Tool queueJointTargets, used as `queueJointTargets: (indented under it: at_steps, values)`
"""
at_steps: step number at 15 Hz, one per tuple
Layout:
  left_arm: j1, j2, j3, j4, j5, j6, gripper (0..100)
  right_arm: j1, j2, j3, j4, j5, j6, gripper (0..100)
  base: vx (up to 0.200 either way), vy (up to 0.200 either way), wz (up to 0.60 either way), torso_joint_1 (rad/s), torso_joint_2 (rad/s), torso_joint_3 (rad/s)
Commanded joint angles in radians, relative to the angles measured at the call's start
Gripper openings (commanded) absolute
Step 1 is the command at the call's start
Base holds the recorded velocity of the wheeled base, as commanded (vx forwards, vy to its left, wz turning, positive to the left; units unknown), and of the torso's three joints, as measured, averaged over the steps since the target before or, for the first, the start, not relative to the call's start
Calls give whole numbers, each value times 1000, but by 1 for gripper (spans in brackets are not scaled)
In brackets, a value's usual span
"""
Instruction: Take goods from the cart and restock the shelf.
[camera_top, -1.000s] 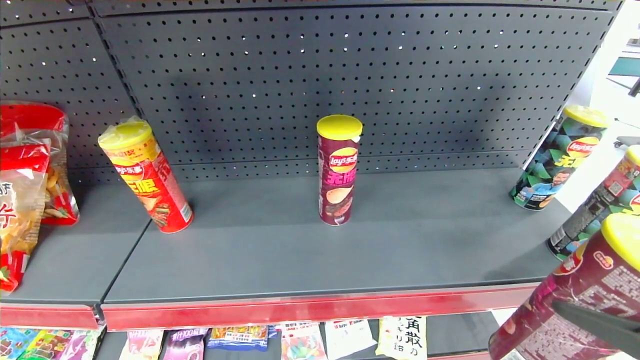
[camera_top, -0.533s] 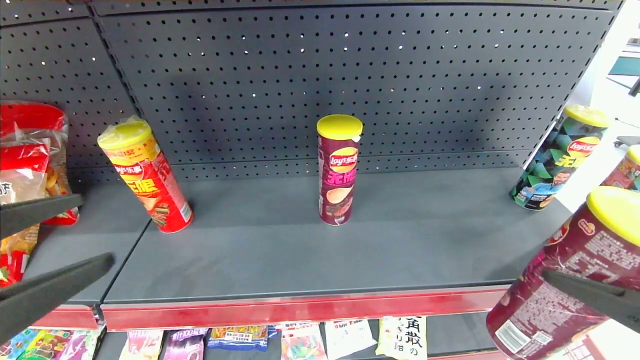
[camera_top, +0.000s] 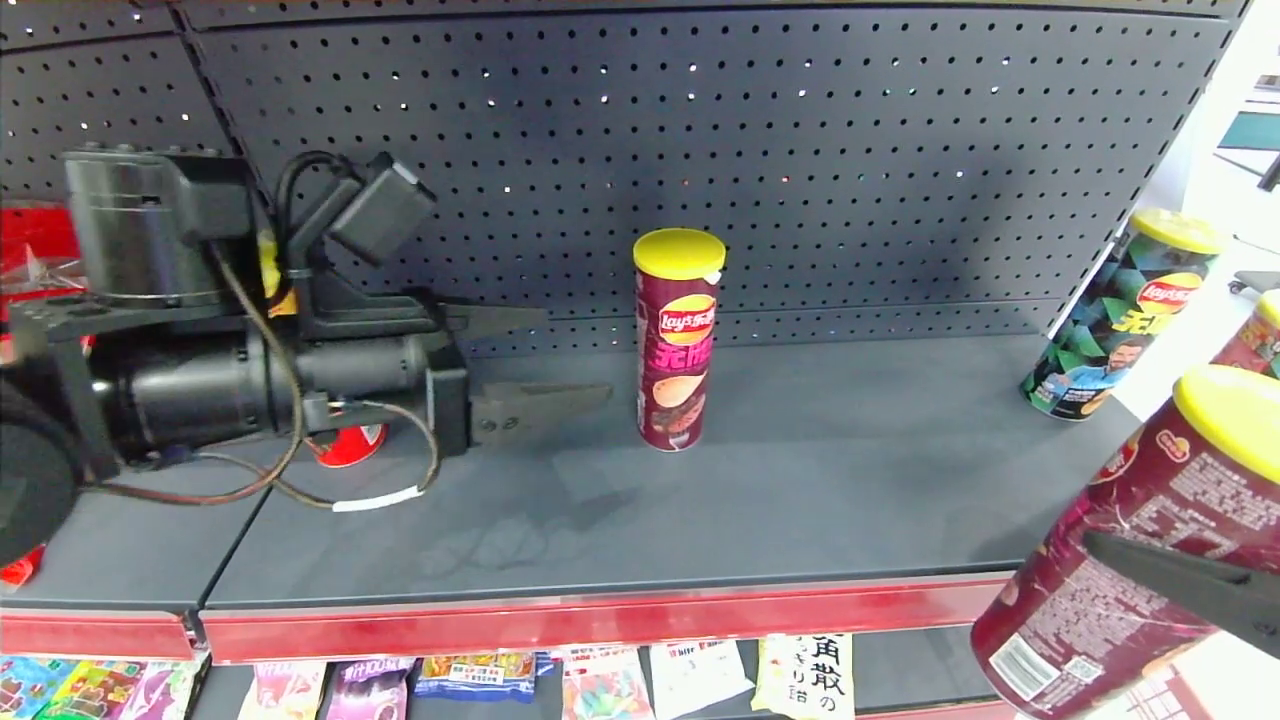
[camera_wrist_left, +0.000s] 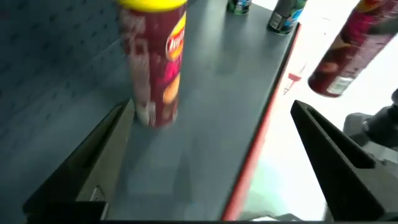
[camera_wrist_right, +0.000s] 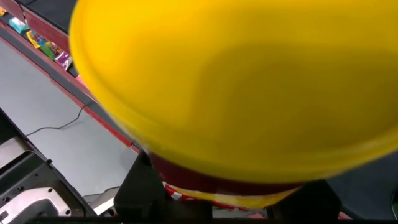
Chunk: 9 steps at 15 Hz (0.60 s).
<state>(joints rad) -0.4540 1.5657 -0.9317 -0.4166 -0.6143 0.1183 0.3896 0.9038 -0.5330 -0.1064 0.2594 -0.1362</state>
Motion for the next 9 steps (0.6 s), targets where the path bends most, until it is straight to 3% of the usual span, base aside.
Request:
queueJointTargets:
  at_steps: [1, 4, 9]
  values:
    - [-21, 155, -93, -8, 1, 17, 100, 0, -5, 1, 1, 0, 0, 0, 0, 0, 0, 0, 0, 0]
    - [-21, 227, -191, -10, 14, 23, 100, 0, -2, -1, 1, 0, 1, 0, 0, 0, 0, 0, 0, 0]
    - [-34, 287, -262, -10, 22, 23, 100, 0, -3, -1, 1, -14, 1, 0, 0, 0, 0, 0, 0, 0]
